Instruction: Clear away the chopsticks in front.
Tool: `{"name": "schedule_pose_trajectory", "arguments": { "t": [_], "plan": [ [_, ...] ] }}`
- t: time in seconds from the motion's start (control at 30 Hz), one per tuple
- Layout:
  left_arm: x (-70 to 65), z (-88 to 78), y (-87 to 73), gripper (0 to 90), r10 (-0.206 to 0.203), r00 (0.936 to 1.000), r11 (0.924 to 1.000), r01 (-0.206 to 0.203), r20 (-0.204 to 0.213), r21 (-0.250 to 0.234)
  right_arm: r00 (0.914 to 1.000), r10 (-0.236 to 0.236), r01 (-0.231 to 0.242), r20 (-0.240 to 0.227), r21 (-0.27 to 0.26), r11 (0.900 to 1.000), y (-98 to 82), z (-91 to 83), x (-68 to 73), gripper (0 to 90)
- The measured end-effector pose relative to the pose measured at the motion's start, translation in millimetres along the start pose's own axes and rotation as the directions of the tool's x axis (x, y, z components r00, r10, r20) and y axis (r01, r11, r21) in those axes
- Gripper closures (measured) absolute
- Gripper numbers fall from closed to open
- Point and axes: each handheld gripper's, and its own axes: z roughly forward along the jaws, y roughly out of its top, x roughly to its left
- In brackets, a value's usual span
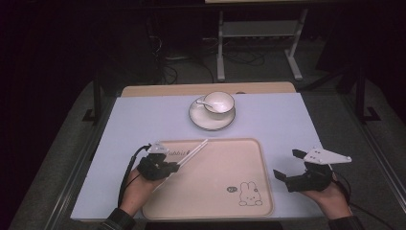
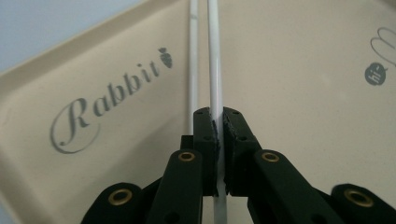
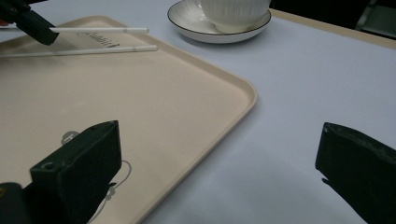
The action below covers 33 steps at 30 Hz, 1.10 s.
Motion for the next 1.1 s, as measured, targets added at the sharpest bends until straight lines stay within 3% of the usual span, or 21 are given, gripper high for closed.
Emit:
{"name": "schedule_pose_trajectory", "arguments": {
  "t": [0.43, 0.93, 1.07, 1.1],
  "plan": [
    [-1.9, 17.1, -2.9, 84.3, 0.014, 0.9997, 0.9973, -0.013, -0.021, 0.072, 1.0, 0.001, -0.001, -0.004, 0.006, 1.0, 0.0, 1.6, 0.4, 0.0],
    [-3.8, 14.5, -1.6, 79.1, 0.025, 0.9997, 0.9979, -0.025, -0.006, 0.06, 1.0, -0.002, 0.002, -0.008, 0.005, 1.0, 0.2, 1.6, 0.7, 0.0],
    [-3.5, 9.8, 4.3, 71.7, 0.038, 0.9993, 0.999, -0.038, -0.004, 0.024, 1.0, 0.001, -0.001, -0.008, 0.004, 1.0, 0.2, 1.5, 0.4, 0.0],
    [-2.8, 11.1, 6.6, 65.7, 0.041, 0.9991, 0.9987, -0.041, 0.0, 0.028, 1.0, 0.002, -0.002, -0.007, 0.004, 1.0, 0.2, 1.5, 0.3, 0.0]
  ]
}}
